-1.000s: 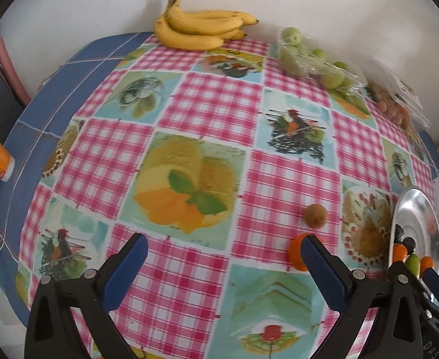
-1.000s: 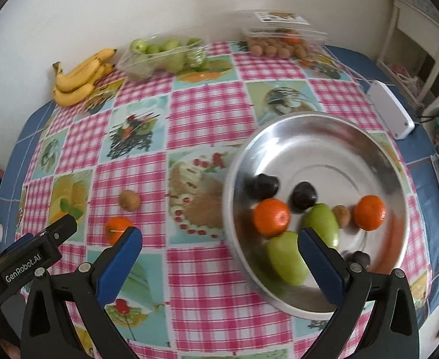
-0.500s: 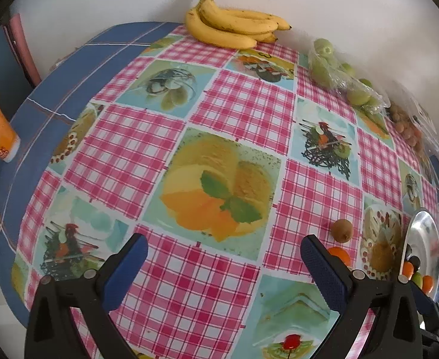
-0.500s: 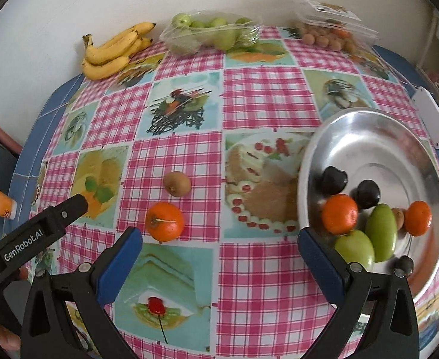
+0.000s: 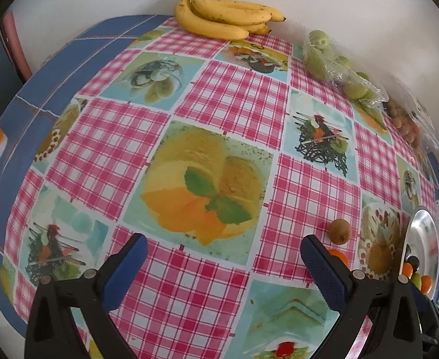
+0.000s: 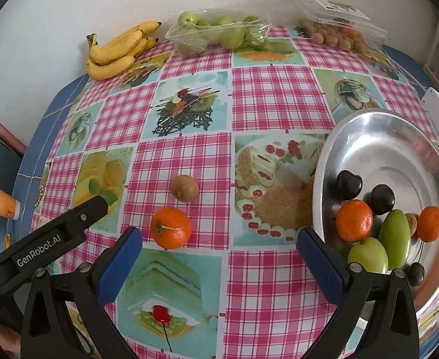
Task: Organize fruits
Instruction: 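Move both tools back toward the loose orange and kiwi, then lower the right tool around the stemmed orange on the tablecloth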
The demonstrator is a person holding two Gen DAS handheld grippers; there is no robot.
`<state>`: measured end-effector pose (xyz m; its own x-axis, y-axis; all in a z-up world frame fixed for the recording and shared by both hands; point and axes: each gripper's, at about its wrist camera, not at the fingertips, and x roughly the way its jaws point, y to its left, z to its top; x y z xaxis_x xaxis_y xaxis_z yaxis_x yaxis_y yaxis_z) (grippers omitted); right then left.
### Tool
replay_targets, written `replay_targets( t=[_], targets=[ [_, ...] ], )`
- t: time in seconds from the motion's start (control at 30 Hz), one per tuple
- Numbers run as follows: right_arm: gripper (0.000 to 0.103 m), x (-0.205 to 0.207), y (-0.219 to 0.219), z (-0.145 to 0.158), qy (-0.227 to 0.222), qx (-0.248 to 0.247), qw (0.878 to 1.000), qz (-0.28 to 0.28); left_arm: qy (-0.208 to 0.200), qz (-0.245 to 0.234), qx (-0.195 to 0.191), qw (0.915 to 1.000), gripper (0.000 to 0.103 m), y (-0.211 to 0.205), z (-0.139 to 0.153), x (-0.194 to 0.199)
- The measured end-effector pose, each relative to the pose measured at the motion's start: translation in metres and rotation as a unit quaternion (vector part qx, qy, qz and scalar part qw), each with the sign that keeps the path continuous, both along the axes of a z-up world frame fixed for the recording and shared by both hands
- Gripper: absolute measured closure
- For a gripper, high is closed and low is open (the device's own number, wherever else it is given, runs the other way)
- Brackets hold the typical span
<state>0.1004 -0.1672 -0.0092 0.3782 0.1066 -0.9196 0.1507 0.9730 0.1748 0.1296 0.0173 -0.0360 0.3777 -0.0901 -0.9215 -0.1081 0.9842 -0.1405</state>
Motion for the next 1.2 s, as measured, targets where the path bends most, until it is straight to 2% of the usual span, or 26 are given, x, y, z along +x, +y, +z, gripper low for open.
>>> replay_targets(
  t=[0.27,0.53,0.8,0.93,1.1,1.2],
  targets=[
    [0.0,0.003,0.005,-0.012,0.009,-0.003,1.0,0.005,0.025,0.004,0.001,0.9997,0.0,0.004,-0.018,0.006],
    [0.001,0.009,0.011,-0.016,-0.002,-0.009,1.0,0.013,0.03,0.012,-0.003,0.9995,0.0,0.011,-0.025,0.009],
    [0.009,0.01,0.018,-0.017,-0.015,0.001,1.0,0.023,0.036,0.02,0.0,0.9992,0.0,0.016,-0.028,0.012],
    [0.02,0.011,0.019,-0.021,-0.009,0.008,1.0,0.022,0.039,0.017,0.003,0.9991,0.0,0.015,-0.031,0.012],
    [0.026,0.011,0.02,-0.023,-0.008,0.014,1.0,0.023,0.04,0.017,0.003,0.999,0.0,0.012,-0.035,0.014],
    [0.034,0.011,0.022,-0.021,-0.012,0.019,0.999,0.03,0.04,0.017,0.004,0.999,0.0,0.012,-0.035,0.014]
  ],
)
